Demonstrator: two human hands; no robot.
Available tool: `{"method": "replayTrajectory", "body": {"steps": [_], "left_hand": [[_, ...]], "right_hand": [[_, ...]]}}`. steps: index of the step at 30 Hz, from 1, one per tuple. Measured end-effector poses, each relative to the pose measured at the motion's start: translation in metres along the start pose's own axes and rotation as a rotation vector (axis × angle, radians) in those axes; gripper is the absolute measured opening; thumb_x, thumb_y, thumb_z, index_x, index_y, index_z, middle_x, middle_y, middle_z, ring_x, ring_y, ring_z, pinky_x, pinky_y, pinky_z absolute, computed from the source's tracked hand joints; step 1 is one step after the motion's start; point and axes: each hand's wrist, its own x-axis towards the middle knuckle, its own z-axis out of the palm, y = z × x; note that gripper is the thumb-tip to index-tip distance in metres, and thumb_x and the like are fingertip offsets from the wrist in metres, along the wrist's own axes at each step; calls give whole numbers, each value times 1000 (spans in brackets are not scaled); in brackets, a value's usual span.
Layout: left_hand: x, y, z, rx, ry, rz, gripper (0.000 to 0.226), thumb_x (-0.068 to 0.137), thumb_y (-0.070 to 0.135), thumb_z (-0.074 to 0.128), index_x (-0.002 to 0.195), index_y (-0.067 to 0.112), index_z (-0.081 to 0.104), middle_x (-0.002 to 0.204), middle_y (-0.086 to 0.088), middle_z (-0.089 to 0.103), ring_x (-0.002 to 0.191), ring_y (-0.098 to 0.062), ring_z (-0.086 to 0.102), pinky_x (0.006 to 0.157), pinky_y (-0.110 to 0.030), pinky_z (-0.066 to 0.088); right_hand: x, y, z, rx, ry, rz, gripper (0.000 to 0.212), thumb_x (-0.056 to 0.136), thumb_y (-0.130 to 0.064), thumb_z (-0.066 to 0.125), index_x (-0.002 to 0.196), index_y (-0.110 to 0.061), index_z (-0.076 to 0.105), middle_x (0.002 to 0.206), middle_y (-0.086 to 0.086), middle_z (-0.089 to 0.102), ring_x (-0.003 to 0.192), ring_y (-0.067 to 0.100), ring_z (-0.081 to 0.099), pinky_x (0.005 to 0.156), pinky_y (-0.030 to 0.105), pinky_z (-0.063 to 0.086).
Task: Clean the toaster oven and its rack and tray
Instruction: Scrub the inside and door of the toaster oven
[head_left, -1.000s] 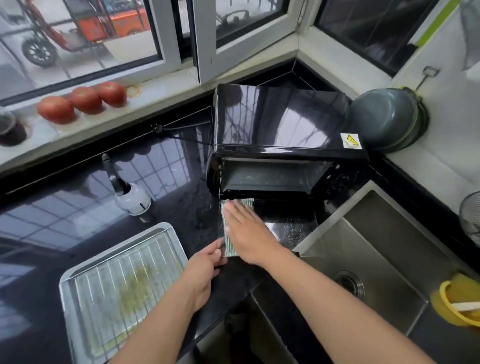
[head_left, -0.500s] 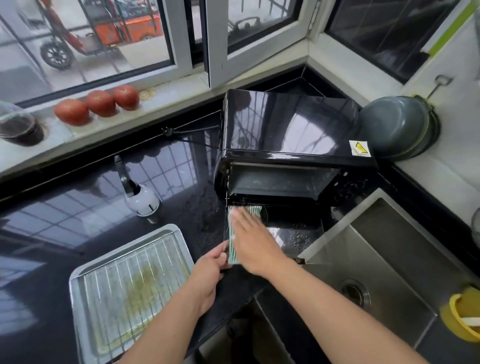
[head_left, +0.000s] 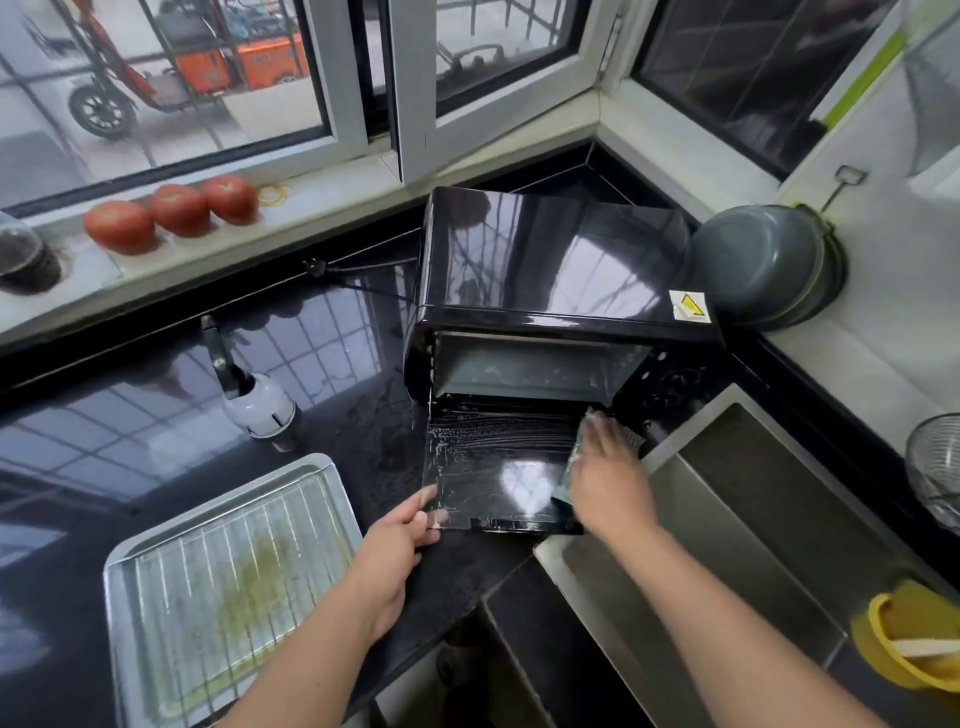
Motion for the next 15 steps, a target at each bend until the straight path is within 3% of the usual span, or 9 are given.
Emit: {"method": "replayTrajectory", "body": {"steps": [3,5,7,12,15], "left_hand": [[-1,0,2,8,4,4,41,110,11,37,129,35,63,115,8,74,100,-11,59,96,-33,36],[0,0,3,9,-14,3,42,109,10,37,127,34,67,107,11,76,99,-13,59,87,-30,37],[0,0,3,8,-12,5,43,109,10,38,127,35,67,107,11,75,101,-14,59,85,-29,37],[-2,3,4,-12,27,-6,40,111,12,37,132,35,61,113,7,76,99,-10,58,91,-32,33],[-3,2,5,-14,26,-4,40,111,12,37,135,34,61,116,6,75,101,-11,59,96,-33,32]], "right_hand": [[-1,-83,11,39,17,-218,71,95,-21,51,154,1,19,165,15,6,152,34,6,124,50,7],[-7,-126,21,110,-59,-405,71,98,-22,45,158,-5,11,167,8,2,153,25,-3,125,41,-1],[-6,-121,18,157,-80,-452,65,102,-27,35,159,-9,8,167,3,0,153,18,-8,124,35,-6],[13,10,15,50,-29,-193,59,106,-31,20,159,-10,7,167,8,1,154,24,-3,125,41,1],[-3,15,12,104,-13,-77,59,106,-28,24,159,-10,6,167,8,-1,153,22,-4,125,39,-1]]}}
